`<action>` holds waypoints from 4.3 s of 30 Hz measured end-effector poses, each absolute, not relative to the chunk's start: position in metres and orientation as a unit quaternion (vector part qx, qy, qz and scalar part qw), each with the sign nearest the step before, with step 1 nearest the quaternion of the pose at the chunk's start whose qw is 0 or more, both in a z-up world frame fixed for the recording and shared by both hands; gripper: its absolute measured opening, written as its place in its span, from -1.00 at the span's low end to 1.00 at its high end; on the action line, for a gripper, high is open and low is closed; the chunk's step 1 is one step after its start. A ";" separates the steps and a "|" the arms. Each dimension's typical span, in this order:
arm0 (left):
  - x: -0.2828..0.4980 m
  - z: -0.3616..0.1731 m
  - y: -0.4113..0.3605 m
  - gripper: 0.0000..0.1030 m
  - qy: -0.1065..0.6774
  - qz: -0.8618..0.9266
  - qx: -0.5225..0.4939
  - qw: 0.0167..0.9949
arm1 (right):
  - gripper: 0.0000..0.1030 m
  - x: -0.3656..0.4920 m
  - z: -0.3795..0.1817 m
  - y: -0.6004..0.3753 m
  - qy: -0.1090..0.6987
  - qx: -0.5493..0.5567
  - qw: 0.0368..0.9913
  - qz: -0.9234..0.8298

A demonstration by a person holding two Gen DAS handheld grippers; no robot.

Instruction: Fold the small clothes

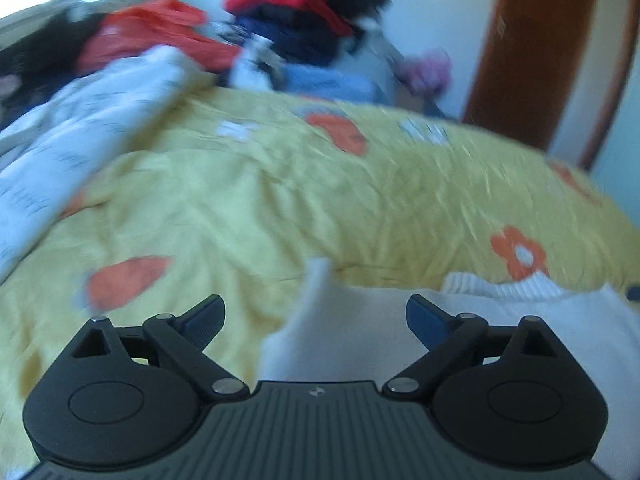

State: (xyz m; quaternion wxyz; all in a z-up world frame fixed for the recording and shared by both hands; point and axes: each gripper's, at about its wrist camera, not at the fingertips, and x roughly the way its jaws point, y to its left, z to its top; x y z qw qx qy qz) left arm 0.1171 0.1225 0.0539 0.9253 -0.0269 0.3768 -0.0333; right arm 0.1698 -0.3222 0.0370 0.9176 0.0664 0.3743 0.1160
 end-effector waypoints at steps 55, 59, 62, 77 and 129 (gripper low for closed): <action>0.122 -0.004 0.050 0.77 0.351 0.007 0.011 0.936 | 0.36 0.146 0.031 -0.161 0.308 -0.001 0.938 0.160; 0.123 -0.004 0.049 0.78 0.352 0.006 0.010 0.936 | 0.39 0.164 -0.002 -0.132 0.358 -0.017 0.919 0.165; 0.124 -0.005 0.049 0.81 0.352 0.003 0.006 0.936 | 0.52 0.168 -0.016 -0.131 0.356 -0.018 0.919 0.166; -0.038 0.035 0.209 0.82 0.251 0.123 -0.281 0.918 | 0.67 0.165 -0.015 -0.130 0.356 -0.003 0.917 0.181; -0.092 0.019 -0.053 -0.46 0.262 -0.092 0.119 0.953 | 0.51 0.189 0.011 -0.187 0.462 0.318 0.756 0.336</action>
